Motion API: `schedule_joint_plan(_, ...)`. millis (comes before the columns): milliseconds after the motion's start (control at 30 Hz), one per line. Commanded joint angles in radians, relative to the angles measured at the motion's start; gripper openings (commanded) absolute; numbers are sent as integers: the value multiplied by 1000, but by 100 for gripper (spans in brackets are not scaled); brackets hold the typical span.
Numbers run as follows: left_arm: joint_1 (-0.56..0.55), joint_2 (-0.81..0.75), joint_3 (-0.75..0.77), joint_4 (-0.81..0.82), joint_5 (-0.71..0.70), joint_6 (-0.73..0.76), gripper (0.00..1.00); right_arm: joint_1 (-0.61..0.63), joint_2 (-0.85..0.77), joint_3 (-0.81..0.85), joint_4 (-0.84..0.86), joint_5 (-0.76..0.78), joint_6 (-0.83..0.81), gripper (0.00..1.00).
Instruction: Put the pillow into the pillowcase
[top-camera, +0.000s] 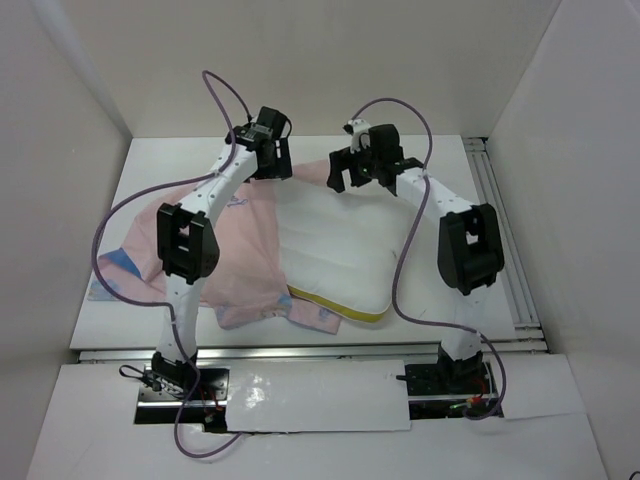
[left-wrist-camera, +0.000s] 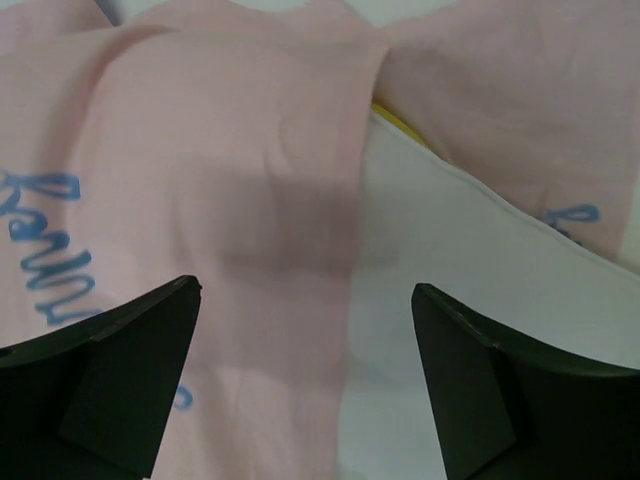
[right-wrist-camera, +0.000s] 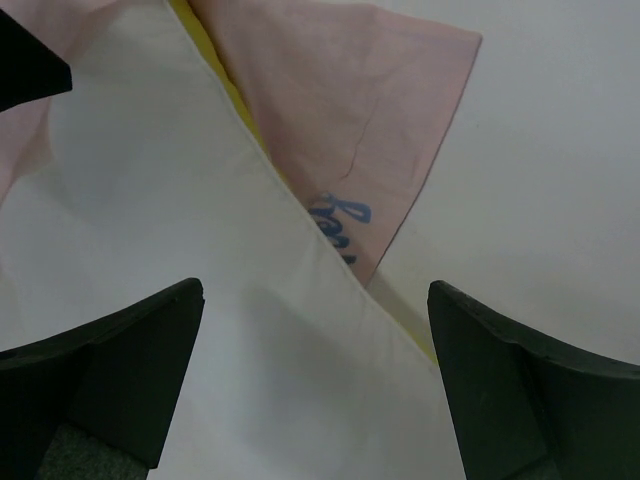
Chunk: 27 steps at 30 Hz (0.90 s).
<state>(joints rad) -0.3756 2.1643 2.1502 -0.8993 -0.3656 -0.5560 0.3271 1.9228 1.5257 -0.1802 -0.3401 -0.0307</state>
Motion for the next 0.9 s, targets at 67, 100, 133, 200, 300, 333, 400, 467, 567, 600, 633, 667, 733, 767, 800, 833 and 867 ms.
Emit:
schedule_joint_plan(67,61,107,131,-1,13,123,100,-3,154,209,-99,-108,-118,100)
schedule_joint_plan(100,61,118,131,13,13,133,99,-3,174,243,-99,-117,-118,100)
schedule_joint_plan(133,70,140,141,22,4,133,97,6,212,260,-99,-126,-118,100)
schedule_joint_plan(200,70,150,142,22,-10,159,90,6,245,307,-108,-151,-118,100)
schedule_joint_plan(300,90,170,142,33,0,159,68,29,291,346,-133,-195,-158,100)
schedule_joint_plan(333,99,170,142,33,1,159,60,38,301,346,-157,-195,-175,100)
schedule_joint_plan(400,99,180,142,42,1,168,19,67,301,346,-188,-221,-239,100)
schedule_joint_plan(467,99,180,142,42,-13,168,0,90,301,346,-217,-221,-290,100)
schedule_joint_plan(567,99,169,132,66,0,177,0,124,334,346,-254,-183,-313,100)
schedule_joint_plan(600,99,157,132,79,11,177,0,139,347,362,-269,-183,-325,88)
schedule_joint_plan(633,99,140,132,79,11,177,0,150,361,395,-287,-197,-325,79)
schedule_joint_plan(667,89,140,132,94,11,189,0,150,384,408,-316,-212,-325,68)
schedule_joint_plan(733,80,105,132,106,20,202,0,161,372,419,-294,-227,-325,1)
schedule_joint_plan(767,66,92,132,106,33,211,0,161,349,392,-263,-227,-305,0)
schedule_joint_plan(800,66,79,132,118,33,223,0,161,319,363,-230,-227,-305,0)
schedule_joint_plan(833,51,65,132,129,42,223,0,173,282,288,-193,-227,-305,0)
schedule_joint_plan(867,32,49,120,129,42,223,0,182,195,246,-107,-218,-305,0)
